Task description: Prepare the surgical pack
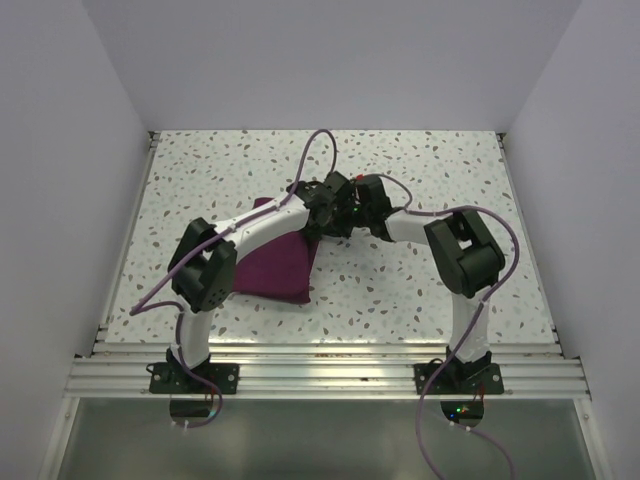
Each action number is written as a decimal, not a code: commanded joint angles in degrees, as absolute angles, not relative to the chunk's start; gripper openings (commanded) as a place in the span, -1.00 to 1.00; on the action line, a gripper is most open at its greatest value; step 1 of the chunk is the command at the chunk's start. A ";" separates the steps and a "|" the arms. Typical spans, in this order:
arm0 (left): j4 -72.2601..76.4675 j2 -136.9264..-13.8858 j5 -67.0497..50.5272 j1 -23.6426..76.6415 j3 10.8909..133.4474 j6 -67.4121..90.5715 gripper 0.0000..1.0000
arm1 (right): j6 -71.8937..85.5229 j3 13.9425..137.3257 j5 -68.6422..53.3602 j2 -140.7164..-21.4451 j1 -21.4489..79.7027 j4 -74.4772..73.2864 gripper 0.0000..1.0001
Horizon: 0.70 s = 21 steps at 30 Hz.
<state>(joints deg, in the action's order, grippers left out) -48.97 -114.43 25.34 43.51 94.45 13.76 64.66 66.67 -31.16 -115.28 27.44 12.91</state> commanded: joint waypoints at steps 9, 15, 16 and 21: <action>-45.88 -110.83 21.71 43.33 93.08 12.22 -1.00 | 69.34 74.18 -21.37 -120.85 28.83 17.67 -1.00; -43.60 -109.34 20.04 43.24 90.09 11.78 -1.00 | 67.16 77.43 -17.31 -122.25 28.57 11.17 -1.00; -43.59 -109.34 19.43 43.24 90.09 11.69 -1.00 | 66.71 77.52 -19.58 -122.52 28.48 11.25 -1.00; -43.86 -106.09 16.79 42.54 91.92 12.13 0.01 | 59.86 73.75 -22.58 -115.15 26.99 4.94 -0.97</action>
<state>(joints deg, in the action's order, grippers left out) -45.15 -111.94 20.71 42.39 90.70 12.62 65.39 74.52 -23.77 -120.44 28.84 10.20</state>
